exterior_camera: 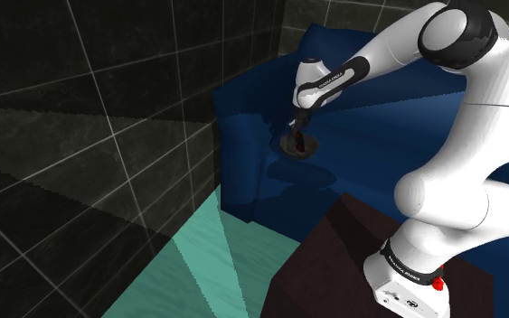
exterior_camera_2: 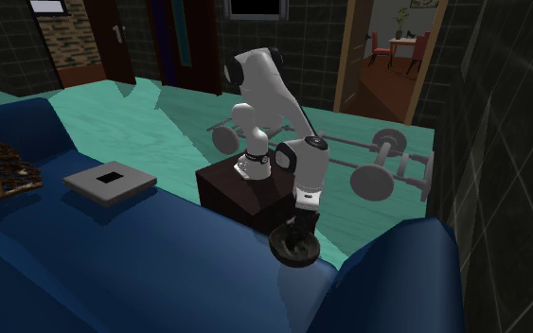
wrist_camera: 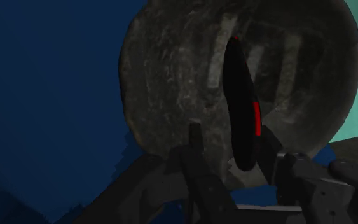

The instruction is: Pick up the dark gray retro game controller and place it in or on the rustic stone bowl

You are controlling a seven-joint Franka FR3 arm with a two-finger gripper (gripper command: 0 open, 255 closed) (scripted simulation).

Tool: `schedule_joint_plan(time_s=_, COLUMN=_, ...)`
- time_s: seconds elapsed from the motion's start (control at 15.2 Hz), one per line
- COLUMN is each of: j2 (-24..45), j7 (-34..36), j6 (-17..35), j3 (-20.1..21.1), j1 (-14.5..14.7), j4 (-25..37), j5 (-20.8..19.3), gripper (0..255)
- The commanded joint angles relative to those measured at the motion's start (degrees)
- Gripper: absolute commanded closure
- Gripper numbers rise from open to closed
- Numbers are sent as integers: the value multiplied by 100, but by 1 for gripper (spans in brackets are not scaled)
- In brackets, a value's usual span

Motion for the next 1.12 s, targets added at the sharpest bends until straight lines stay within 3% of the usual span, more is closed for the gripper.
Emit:
schedule_joint_plan(time_s=0.0, j2=0, j7=-1, j6=-1, j3=-1, j1=-3, j4=-11, j5=2, gripper=0)
schedule_joint_plan(time_s=0.26, j2=5, j7=2, j6=-3, j3=-2, j1=0, j4=-5, j5=0, gripper=0)
schedule_joint_plan(time_s=0.53, j2=-552, j7=-310, j6=-472, j3=280, j1=-169, j4=8, j5=493, gripper=0)
schedule_joint_plan(time_s=1.06, j2=-552, j7=-311, j6=-472, j3=279, j1=-167, j4=8, j5=494, gripper=0)
